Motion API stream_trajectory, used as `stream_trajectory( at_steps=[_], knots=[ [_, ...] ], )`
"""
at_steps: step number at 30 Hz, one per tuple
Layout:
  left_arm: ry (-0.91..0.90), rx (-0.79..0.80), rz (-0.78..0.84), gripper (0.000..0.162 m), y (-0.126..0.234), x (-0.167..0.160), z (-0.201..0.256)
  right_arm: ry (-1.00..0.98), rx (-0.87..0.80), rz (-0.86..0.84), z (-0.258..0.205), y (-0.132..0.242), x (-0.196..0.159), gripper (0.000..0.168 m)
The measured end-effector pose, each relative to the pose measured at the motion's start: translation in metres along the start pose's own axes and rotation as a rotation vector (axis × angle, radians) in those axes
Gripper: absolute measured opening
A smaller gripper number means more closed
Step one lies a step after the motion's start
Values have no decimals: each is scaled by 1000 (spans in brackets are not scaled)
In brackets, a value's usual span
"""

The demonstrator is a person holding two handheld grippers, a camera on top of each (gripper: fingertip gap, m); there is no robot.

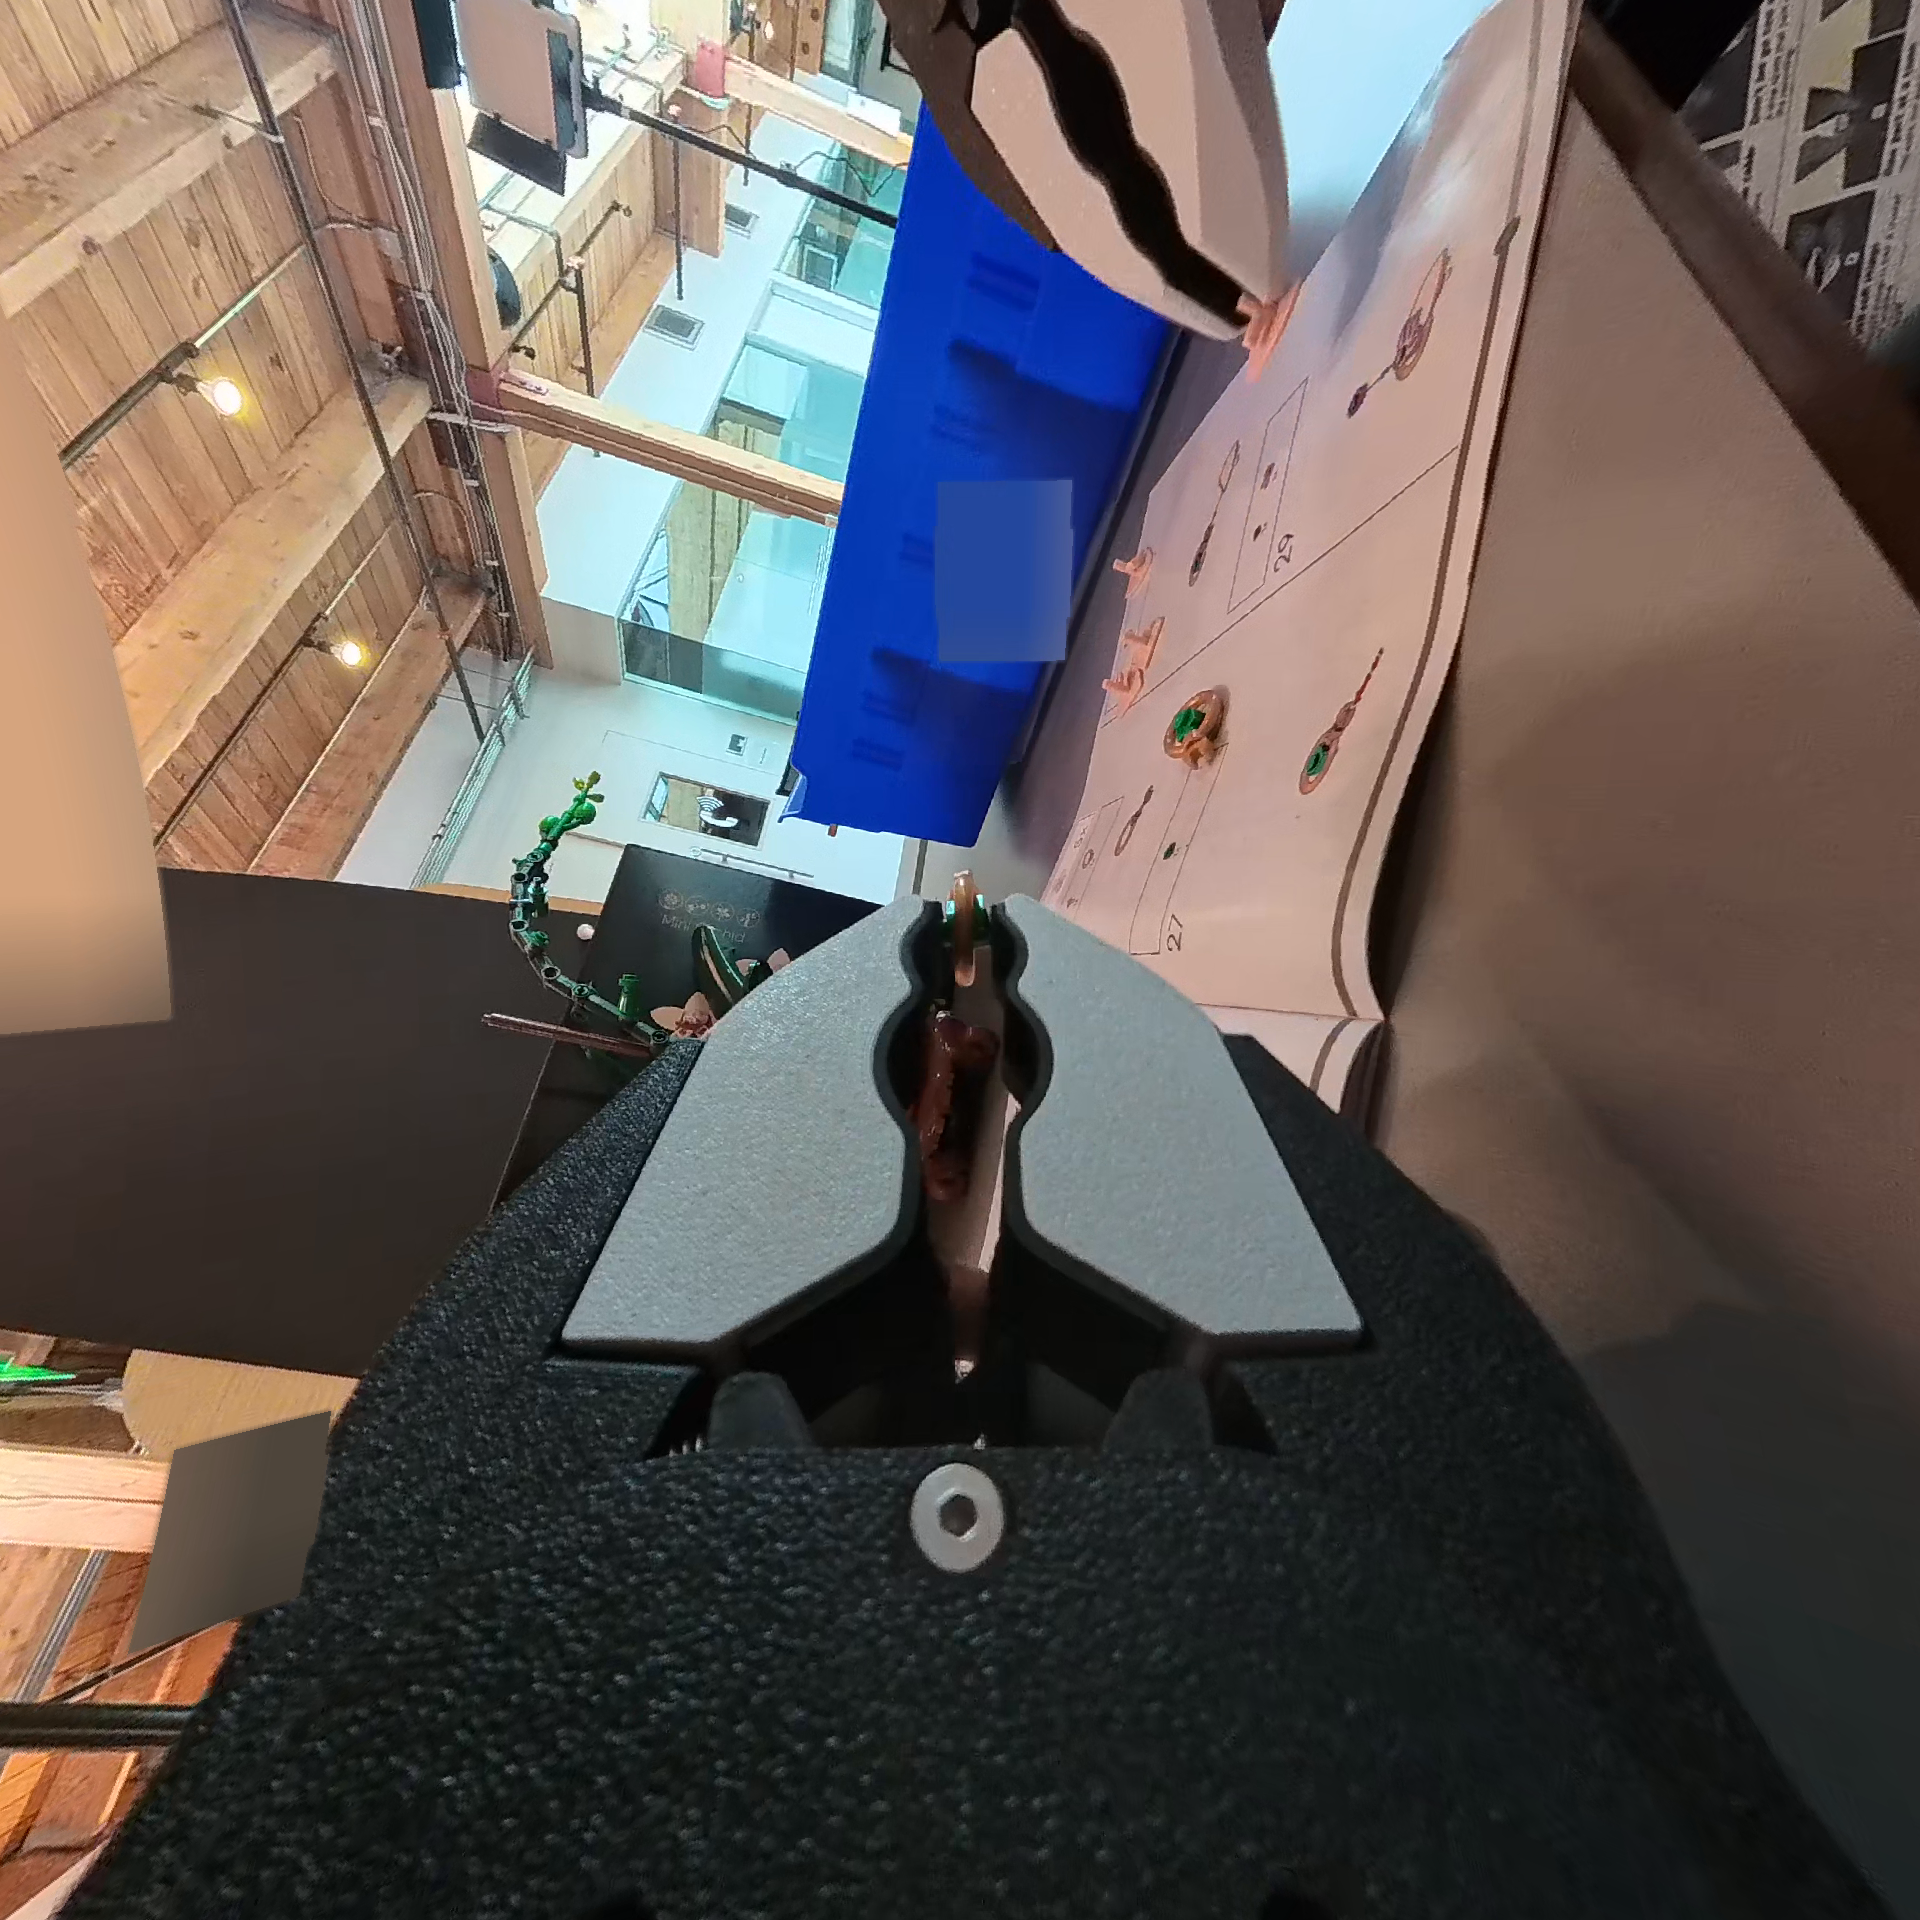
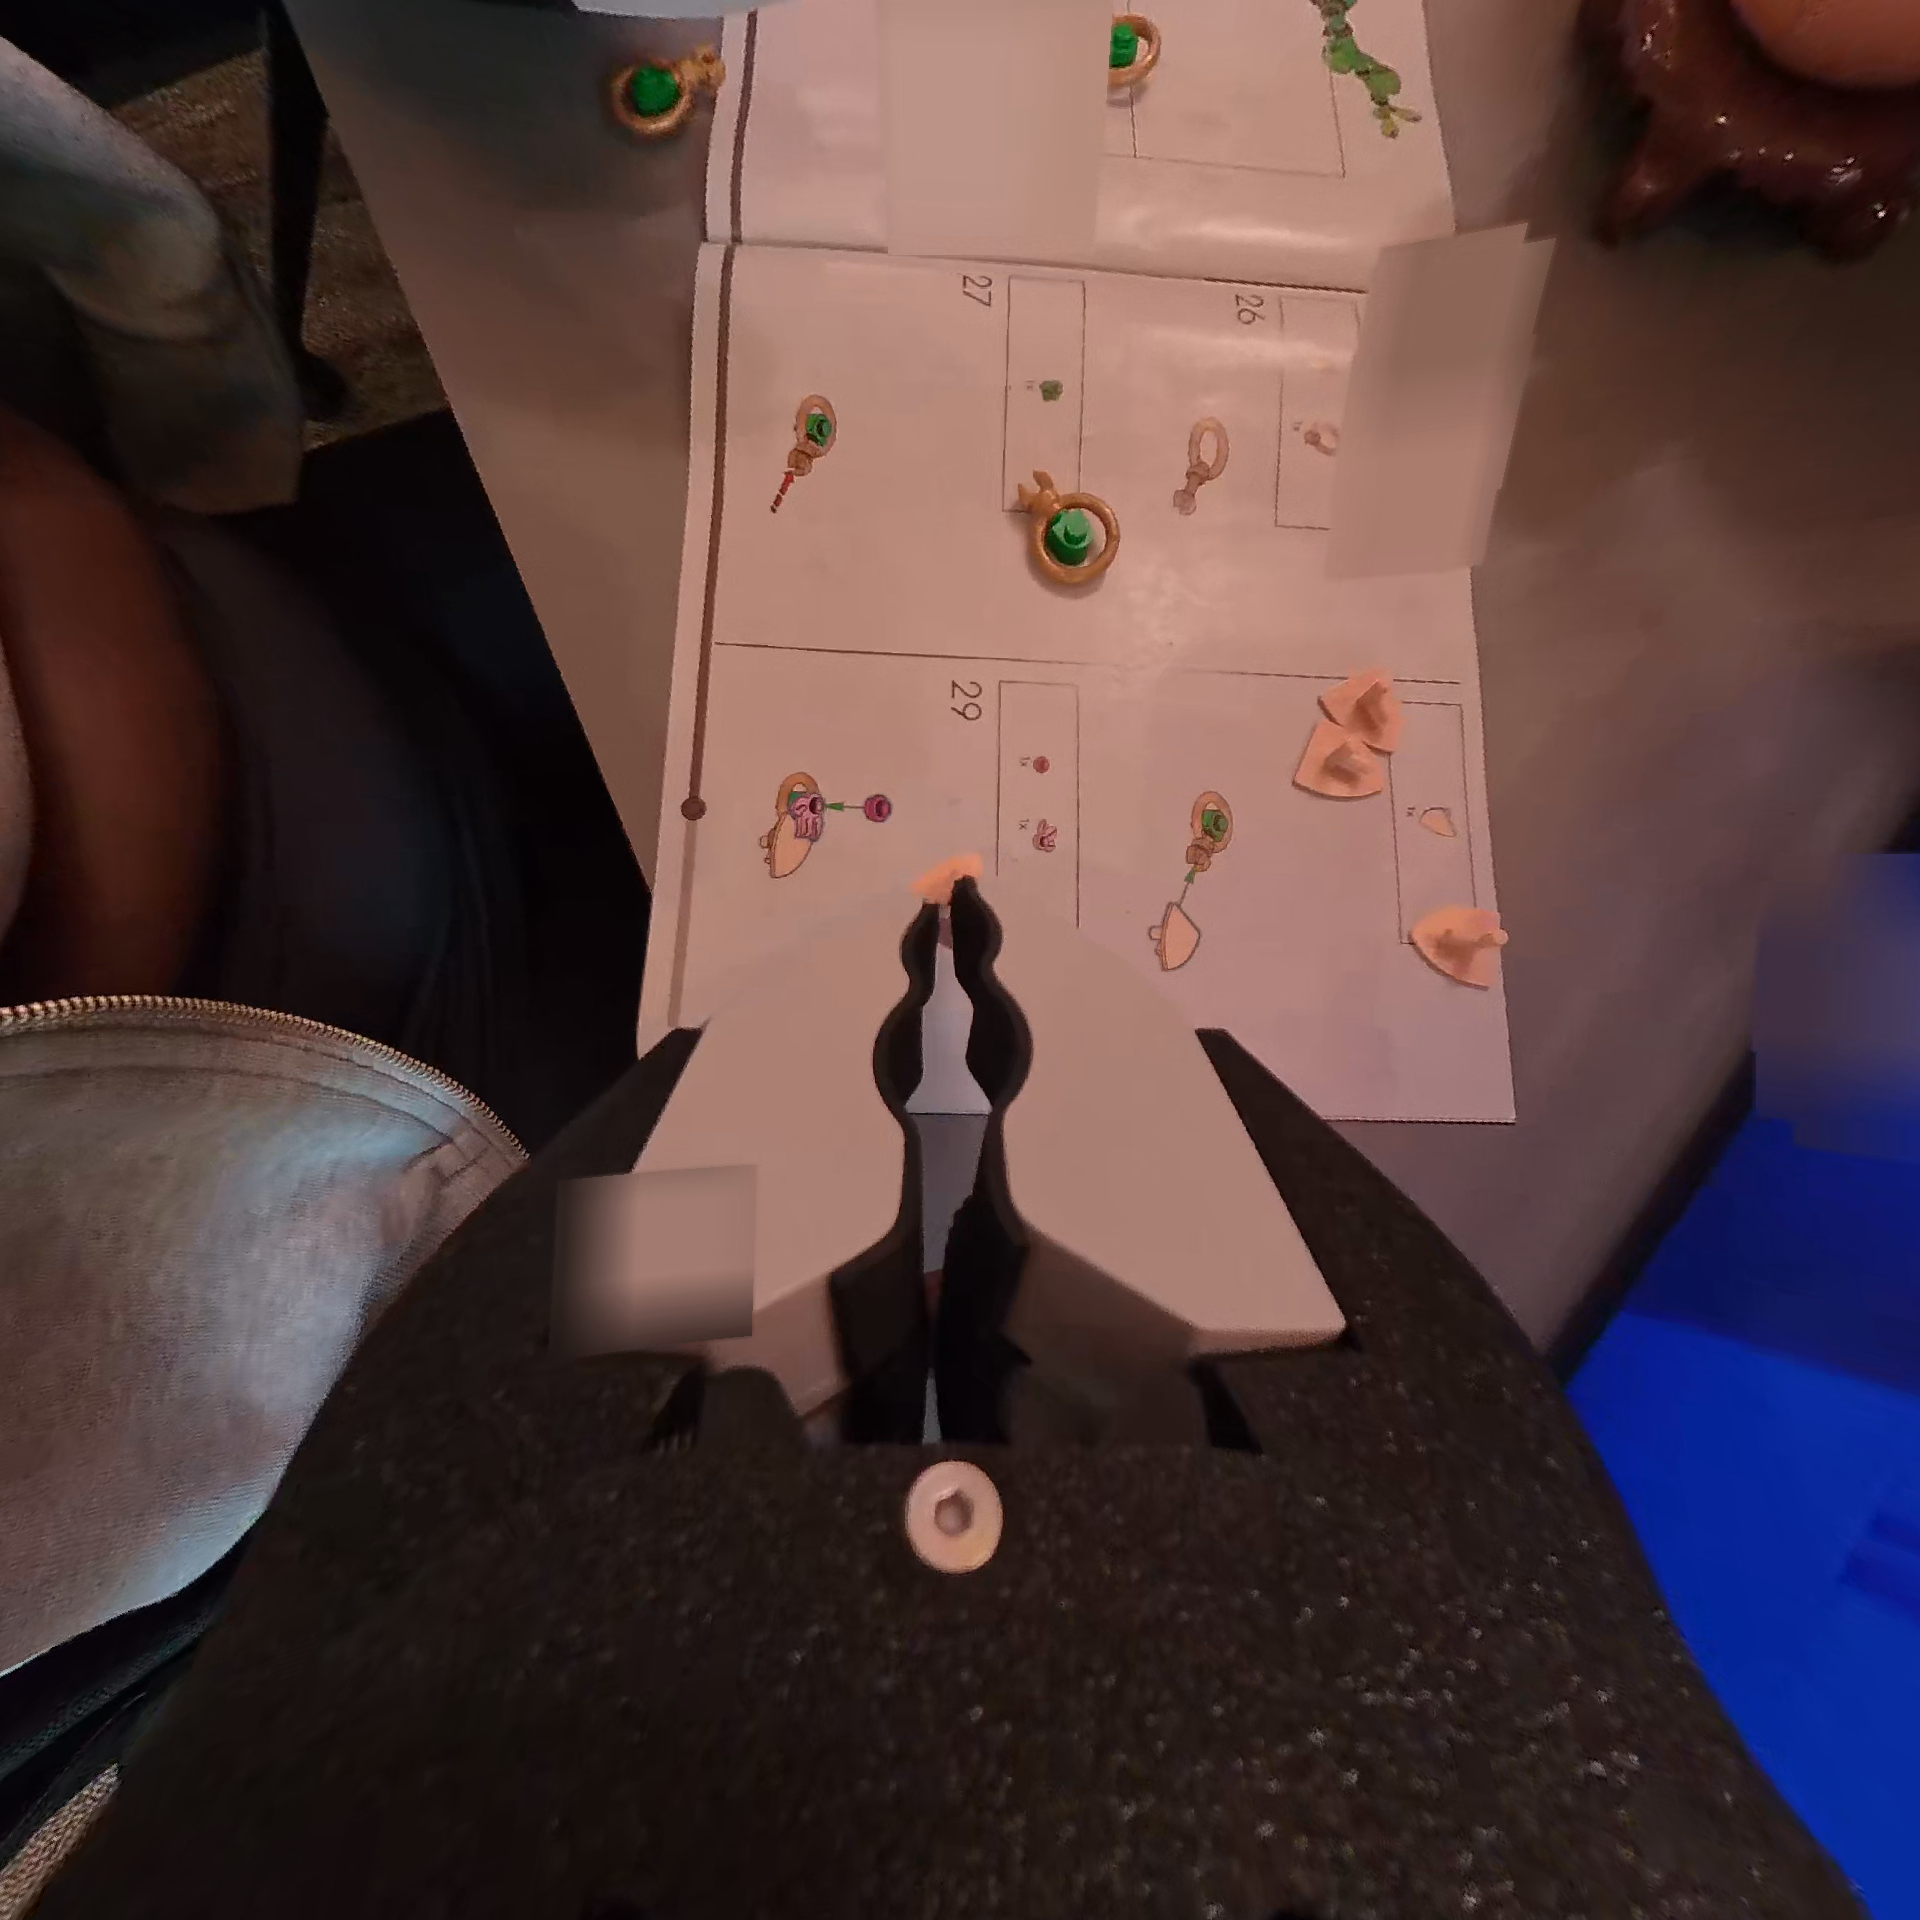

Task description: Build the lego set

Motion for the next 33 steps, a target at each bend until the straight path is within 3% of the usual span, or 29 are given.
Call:
stream_trajectory(
  at_steps=[18, 33],
  knots=[
    [50, 42, -23, 8, 2, -7, -11, 9, -7, 85, 1, -21, 14, 3],
    [26, 29, -30, 8, 1, -8, -8, -19, -36, 71, 9, -9, 2, 4]
  ],
)
Point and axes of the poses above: each gripper's, where its closed fingertips meet, y back along the fingers, x out of its top, z = x × y across the jaws, the point moved 1 cm from there along y, back along the fingers, and after that the axes turned 6 degrees about y, right-handed, at the moved point
